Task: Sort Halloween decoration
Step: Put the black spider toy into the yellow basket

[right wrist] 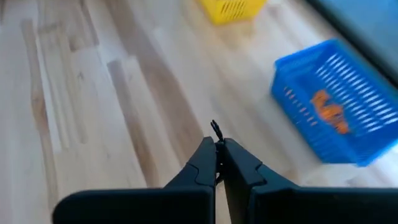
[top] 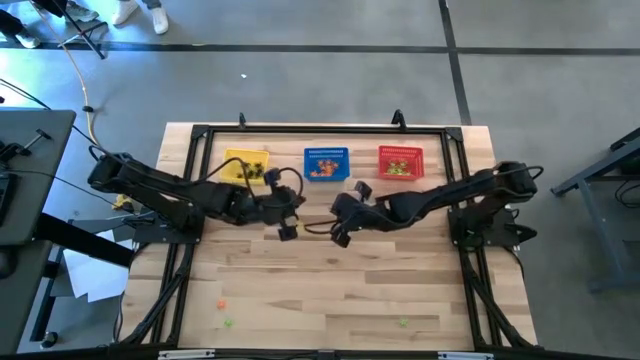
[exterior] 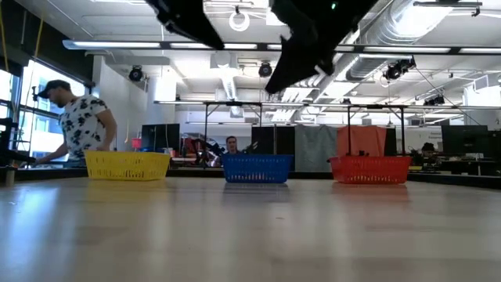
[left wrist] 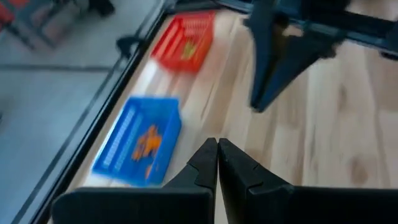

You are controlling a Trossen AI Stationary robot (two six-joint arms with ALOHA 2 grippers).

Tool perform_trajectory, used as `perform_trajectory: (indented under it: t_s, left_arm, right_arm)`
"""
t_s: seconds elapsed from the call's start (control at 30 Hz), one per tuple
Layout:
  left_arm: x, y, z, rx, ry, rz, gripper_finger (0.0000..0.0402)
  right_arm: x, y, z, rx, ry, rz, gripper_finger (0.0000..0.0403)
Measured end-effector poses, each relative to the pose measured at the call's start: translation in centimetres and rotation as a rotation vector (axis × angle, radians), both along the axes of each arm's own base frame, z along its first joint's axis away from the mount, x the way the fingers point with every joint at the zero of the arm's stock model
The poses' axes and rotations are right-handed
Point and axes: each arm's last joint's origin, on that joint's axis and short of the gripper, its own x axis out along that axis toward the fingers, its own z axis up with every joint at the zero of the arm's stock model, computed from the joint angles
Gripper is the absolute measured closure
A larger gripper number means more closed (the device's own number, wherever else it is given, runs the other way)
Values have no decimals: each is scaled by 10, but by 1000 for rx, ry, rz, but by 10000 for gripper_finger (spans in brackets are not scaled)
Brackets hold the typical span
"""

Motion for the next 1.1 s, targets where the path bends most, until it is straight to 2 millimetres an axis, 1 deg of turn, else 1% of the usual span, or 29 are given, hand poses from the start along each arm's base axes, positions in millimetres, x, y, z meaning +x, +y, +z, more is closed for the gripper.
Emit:
perform_trajectory:
  t_s: [0.17,0.23,0.33,0.47,0.53,0.67,0.8,0.93,1.1]
  left_arm:
    - [9,-2,-2,16,-173,-36,402]
    - [10,-2,-4,40,-213,-54,401]
    - [13,-3,-1,53,-302,-62,401]
    - [14,-1,2,63,-354,-61,401]
    - [15,1,4,61,-370,-53,401]
    - [16,6,4,47,-380,-32,402]
    - [17,11,4,-4,-405,-17,402]
    - [19,13,4,-65,-409,-96,401]
    - [21,14,4,-167,-411,-248,401]
  right_arm:
    - [-13,7,24,-117,-79,-65,402]
    - [-18,10,33,-169,-118,-101,402]
    - [-26,14,48,-223,-183,-156,402]
    - [-33,22,64,-292,-265,-188,402]
    - [-33,26,72,-307,-316,-194,402]
    - [-30,33,81,-307,-400,-178,402]
    - [-28,34,84,-304,-436,-175,402]
    - [-28,34,84,-287,-450,-185,402]
    - [-28,37,85,-269,-464,-183,402]
